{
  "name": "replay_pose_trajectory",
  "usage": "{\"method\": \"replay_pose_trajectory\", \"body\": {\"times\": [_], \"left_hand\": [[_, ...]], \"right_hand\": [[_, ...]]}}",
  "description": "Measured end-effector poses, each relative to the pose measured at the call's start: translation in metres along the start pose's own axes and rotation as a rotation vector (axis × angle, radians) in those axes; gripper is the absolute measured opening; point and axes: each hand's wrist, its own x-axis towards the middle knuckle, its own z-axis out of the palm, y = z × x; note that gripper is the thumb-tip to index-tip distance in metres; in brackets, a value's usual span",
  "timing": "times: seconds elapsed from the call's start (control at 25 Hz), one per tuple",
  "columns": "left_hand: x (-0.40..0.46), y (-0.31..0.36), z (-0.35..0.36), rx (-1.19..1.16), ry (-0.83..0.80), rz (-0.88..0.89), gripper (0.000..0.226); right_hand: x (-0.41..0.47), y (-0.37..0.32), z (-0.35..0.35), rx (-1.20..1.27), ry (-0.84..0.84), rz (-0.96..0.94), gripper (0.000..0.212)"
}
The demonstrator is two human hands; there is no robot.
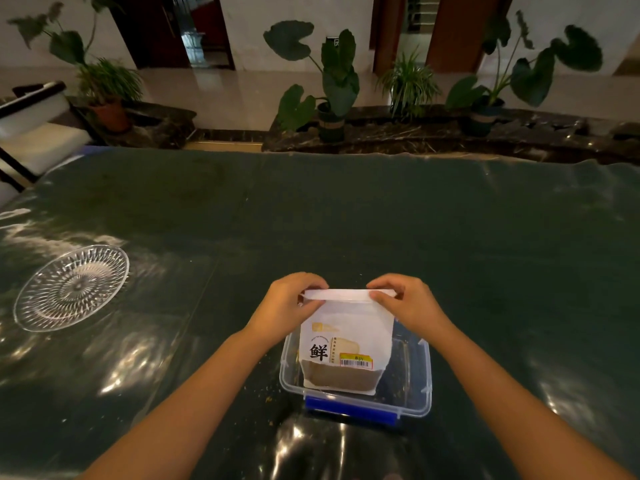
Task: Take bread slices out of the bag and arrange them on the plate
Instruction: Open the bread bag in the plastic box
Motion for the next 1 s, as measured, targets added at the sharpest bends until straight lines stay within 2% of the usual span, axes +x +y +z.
{"method": "replay_pose_trajectory", "body": {"times": [0.16,0.24,0.44,0.52,0.56,0.6,0.64,0.72,0.8,1.0], "left_hand": [[0.007,0.005,-0.003,-0.197,0.01,-0.2,0.008],[0.009,0.006,-0.003,-0.251,-0.003,-0.279,0.007],[0.005,0.006,-0.005,-0.315,-0.058,-0.345,0.008],[-0.001,0.008,-0.003,-0.174,0.008,-0.23,0.039],[-0.004,0.008,-0.002,-0.009,0.041,-0.082,0.053],[-0.007,0.007,0.001,0.203,0.063,0.108,0.056],[-0.01,0.007,0.004,0.384,0.093,0.28,0.048],[-0.013,0.008,0.008,0.515,0.143,0.421,0.023],[-0.019,0.011,0.008,0.479,0.16,0.441,0.015],[-0.044,0.019,-0.003,0.441,0.141,0.584,0.012]], "right_hand": [[-0.007,-0.004,-0.004,0.039,-0.029,-0.036,0.023],[-0.01,-0.009,-0.005,0.025,-0.055,-0.06,0.02],[-0.004,-0.018,-0.007,0.004,-0.051,0.012,0.021],[-0.002,-0.017,-0.005,0.024,-0.052,0.052,0.021],[-0.002,-0.017,-0.004,0.046,-0.046,0.067,0.02],[-0.002,-0.017,-0.004,0.068,-0.041,0.073,0.02],[-0.001,-0.017,-0.003,0.081,-0.042,0.072,0.02],[-0.001,-0.017,-0.004,0.072,-0.05,0.071,0.019],[0.0,-0.018,-0.006,0.046,-0.029,0.067,0.018],[0.013,-0.021,-0.023,-0.003,0.103,0.037,0.011]]}}
